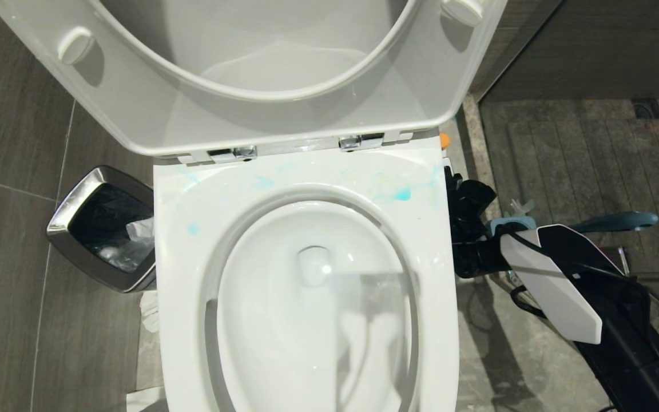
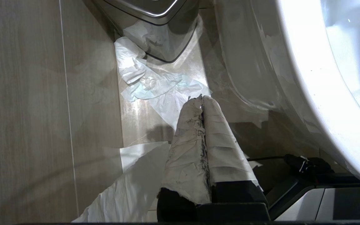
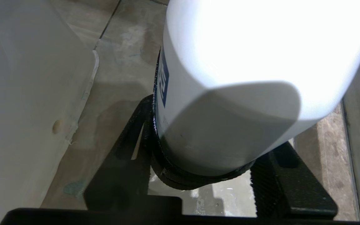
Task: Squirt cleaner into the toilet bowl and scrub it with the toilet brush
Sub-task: Pour in the cleaning agent
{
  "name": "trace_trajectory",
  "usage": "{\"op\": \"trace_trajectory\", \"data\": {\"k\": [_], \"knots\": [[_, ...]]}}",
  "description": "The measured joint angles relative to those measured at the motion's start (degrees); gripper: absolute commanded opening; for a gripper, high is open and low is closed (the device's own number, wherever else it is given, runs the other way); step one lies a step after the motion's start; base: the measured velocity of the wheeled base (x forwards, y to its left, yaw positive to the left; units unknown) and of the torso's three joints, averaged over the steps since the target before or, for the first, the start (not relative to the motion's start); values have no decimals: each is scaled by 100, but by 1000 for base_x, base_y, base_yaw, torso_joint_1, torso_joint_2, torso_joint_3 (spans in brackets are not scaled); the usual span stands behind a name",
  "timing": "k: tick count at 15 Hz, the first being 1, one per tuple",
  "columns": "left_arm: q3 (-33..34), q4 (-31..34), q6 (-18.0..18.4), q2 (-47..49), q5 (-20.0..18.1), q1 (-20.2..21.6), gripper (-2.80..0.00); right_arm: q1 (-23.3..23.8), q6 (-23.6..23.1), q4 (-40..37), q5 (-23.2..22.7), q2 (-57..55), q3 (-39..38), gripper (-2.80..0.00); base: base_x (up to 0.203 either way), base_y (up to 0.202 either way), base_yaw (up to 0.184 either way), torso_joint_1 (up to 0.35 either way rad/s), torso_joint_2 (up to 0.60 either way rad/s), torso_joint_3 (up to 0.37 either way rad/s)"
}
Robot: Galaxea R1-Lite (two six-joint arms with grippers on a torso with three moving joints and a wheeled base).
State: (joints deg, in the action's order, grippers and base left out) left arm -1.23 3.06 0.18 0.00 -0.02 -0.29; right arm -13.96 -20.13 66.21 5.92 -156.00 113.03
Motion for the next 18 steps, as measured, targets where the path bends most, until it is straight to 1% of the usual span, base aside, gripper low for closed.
{"op": "trace_trajectory", "data": {"k": [3,6,9,12,17,18], "knots": [[0,0,0,0,2,7,-280,63,-1,7,-2,17,-8,-280,0,0,0,0,0,0],[0,0,0,0,2,-1,-280,102,-2,28,-44,158,-395,-280,0,0,0,0,0,0],[0,-1,0,0,2,2,-280,124,-1,133,-103,413,-1133,-280,0,0,0,0,0,0],[0,-1,-2,0,2,7,-280,132,5,411,-134,722,-2031,-280,0,0,0,0,0,0],[0,0,-2,0,2,0,-280,121,3,1206,-230,1277,-3980,-280,0,0,0,0,0,0],[0,0,0,0,2,0,-280,120,-1,1395,-231,1361,-4279,0,0,0,0,0,0,0]]}}
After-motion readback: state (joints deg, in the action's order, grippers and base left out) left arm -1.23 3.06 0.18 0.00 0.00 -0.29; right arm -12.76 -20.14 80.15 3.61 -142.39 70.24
